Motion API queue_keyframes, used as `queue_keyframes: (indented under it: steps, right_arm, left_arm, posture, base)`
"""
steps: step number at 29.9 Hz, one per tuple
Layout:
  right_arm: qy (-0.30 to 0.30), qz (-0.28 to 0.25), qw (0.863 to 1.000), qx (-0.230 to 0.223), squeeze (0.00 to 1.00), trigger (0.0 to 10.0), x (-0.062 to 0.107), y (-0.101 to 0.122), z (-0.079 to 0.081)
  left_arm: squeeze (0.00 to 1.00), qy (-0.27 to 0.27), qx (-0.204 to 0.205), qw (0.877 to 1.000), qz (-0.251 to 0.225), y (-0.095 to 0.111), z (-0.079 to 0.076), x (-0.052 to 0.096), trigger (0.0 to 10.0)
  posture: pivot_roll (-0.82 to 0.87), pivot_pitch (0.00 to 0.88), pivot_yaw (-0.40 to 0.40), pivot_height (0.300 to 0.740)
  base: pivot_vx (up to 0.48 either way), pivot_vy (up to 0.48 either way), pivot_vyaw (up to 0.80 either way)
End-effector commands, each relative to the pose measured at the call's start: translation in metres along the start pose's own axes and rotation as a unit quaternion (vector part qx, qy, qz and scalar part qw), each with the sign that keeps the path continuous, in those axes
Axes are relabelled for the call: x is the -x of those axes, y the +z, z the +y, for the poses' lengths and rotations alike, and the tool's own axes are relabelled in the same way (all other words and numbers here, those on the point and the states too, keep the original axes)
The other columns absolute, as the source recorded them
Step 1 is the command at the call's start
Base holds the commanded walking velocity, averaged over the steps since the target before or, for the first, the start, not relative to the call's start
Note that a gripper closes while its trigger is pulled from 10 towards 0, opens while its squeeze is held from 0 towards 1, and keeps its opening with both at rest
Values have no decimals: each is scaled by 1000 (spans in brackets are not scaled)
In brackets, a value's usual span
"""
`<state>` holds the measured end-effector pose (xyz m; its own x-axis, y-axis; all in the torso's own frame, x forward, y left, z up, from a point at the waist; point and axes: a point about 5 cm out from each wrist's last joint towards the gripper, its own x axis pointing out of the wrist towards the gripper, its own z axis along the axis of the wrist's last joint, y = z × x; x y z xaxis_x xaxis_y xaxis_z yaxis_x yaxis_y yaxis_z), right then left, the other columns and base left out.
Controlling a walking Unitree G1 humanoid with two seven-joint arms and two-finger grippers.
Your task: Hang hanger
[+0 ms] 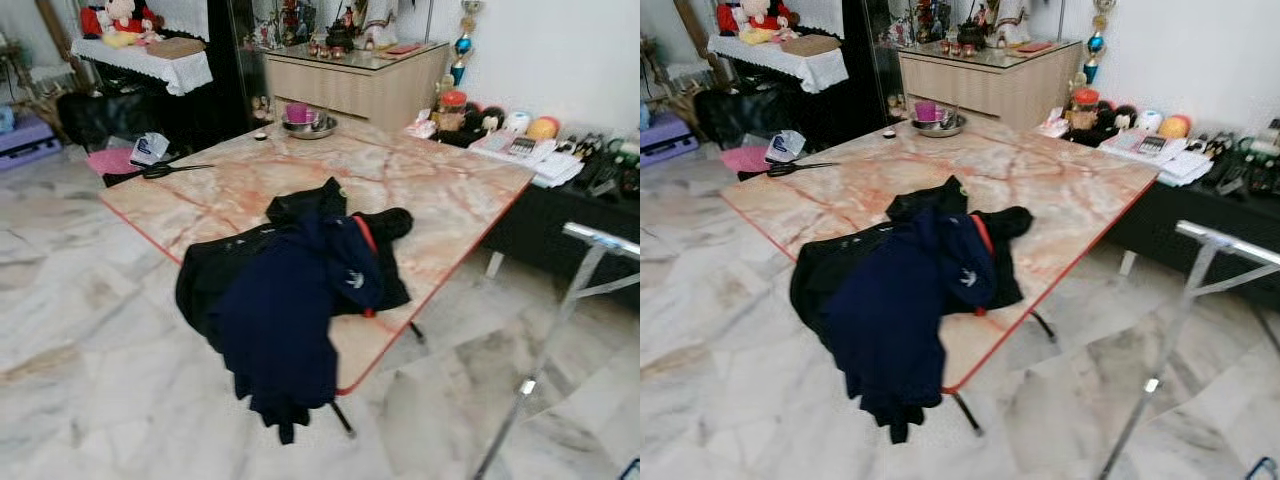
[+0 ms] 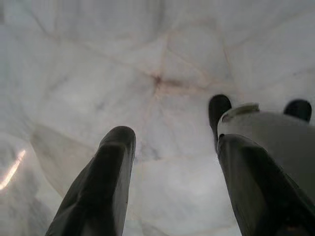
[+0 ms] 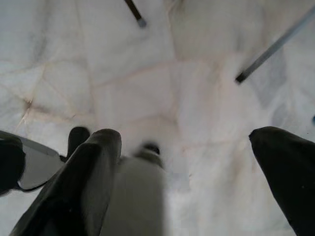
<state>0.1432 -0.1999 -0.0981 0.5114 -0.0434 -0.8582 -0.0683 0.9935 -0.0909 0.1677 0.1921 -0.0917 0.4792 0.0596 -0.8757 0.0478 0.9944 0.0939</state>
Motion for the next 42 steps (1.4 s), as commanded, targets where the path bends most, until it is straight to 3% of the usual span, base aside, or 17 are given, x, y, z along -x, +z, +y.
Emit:
queue_keyframes:
  steps: [1, 42]
  right_arm:
    - [-2, 9, 1000, -5, 0, 10000, 1, -5, 0]
    - [-5, 11, 1000, -2, 0, 10000, 1, -5, -1]
  left_arm:
    - [0, 1, -12, 1000, 2, -1, 2, 0, 10000]
    - [0, 0, -12, 1000, -1, 2, 1, 0, 10000]
  posture:
    - [1, 0, 35, 740]
    - [2, 0, 28, 740]
  base:
    - [0, 480, 0]
    - [0, 480, 0]
